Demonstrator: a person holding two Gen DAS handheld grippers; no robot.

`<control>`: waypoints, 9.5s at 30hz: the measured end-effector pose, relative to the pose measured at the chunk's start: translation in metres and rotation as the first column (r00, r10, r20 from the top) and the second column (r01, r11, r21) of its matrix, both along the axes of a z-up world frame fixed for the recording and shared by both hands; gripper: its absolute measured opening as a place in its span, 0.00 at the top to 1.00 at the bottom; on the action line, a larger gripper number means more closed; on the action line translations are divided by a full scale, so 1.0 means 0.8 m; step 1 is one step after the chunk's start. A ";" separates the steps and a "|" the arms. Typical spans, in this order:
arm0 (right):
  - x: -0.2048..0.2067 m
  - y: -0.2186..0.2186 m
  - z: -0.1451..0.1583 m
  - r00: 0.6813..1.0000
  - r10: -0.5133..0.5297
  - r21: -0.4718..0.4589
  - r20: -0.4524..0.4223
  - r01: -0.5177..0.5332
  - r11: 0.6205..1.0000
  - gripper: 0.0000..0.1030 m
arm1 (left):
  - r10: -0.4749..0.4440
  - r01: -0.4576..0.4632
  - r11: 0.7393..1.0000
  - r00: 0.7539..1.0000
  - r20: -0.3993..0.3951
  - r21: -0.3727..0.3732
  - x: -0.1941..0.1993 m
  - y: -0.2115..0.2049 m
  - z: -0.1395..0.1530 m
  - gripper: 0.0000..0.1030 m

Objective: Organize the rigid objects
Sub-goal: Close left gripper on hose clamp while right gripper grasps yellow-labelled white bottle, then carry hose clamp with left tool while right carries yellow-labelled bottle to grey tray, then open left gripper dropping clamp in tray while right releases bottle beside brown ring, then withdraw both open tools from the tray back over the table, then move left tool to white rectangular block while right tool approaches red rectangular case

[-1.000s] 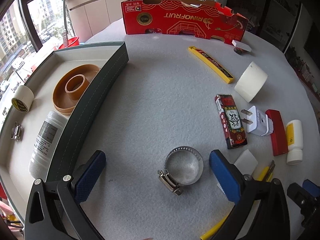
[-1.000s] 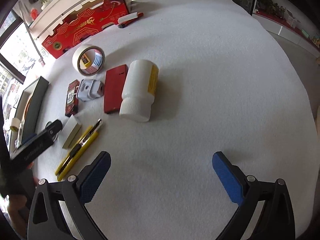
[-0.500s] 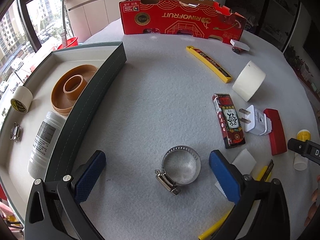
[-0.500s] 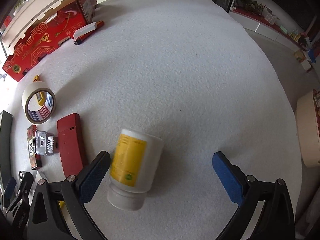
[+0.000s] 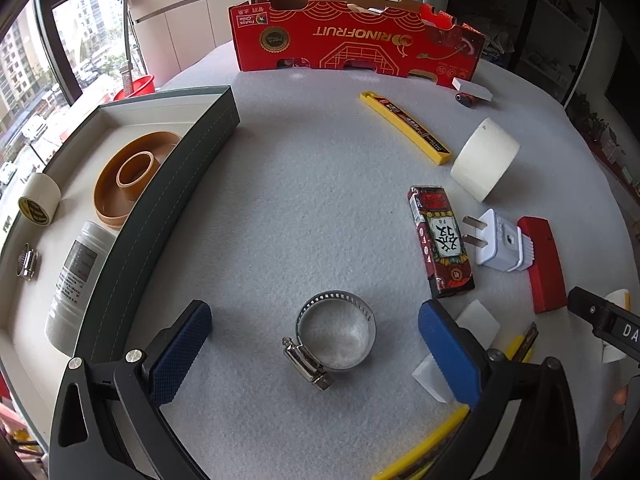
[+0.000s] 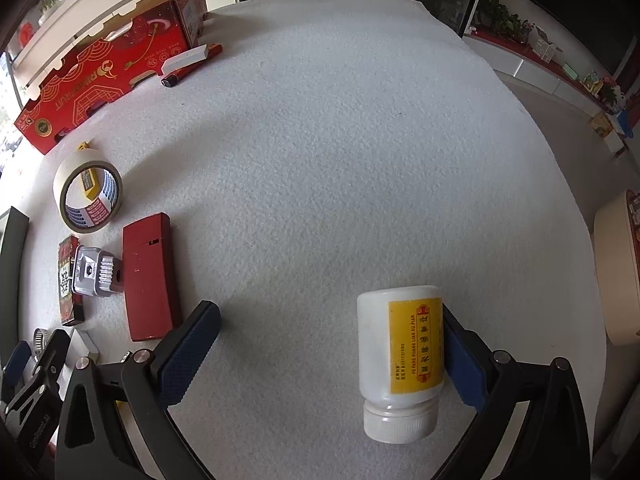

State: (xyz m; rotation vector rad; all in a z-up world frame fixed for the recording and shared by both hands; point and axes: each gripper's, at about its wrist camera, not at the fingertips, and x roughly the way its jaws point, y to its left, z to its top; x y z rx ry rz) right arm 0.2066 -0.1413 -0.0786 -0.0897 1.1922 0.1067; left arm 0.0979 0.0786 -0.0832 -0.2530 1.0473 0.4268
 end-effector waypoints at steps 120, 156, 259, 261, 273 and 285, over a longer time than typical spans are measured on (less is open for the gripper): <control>-0.071 0.444 0.071 0.792 0.610 0.258 -0.001 -0.589 0.766 0.65 | 0.205 -0.210 0.970 0.977 0.052 0.123 -0.085 0.268 0.073 0.58; -0.122 0.391 0.103 0.787 0.616 0.241 0.024 -0.603 0.761 0.24 | 0.215 -0.221 0.972 0.974 0.074 0.083 -0.129 0.230 0.095 0.00; -0.162 -0.055 0.009 0.981 0.190 0.189 -0.041 -0.179 0.966 0.00 | -0.259 0.274 0.955 0.957 -0.131 0.116 0.021 -0.066 0.010 0.00; -0.156 -0.047 0.009 0.980 0.195 0.171 -0.045 -0.185 0.968 0.00 | -0.218 0.233 0.964 0.969 -0.120 0.131 0.019 -0.054 0.010 0.00; -0.023 0.042 0.017 0.982 0.190 0.079 -0.016 -0.189 0.979 0.00 | -0.158 0.167 0.972 0.985 -0.067 0.165 0.013 -0.036 0.010 0.00; -0.005 0.087 0.004 0.964 0.264 -0.014 -0.023 -0.264 0.964 0.00 | -0.062 0.062 0.998 0.998 -0.002 0.007 0.005 -0.017 0.002 0.00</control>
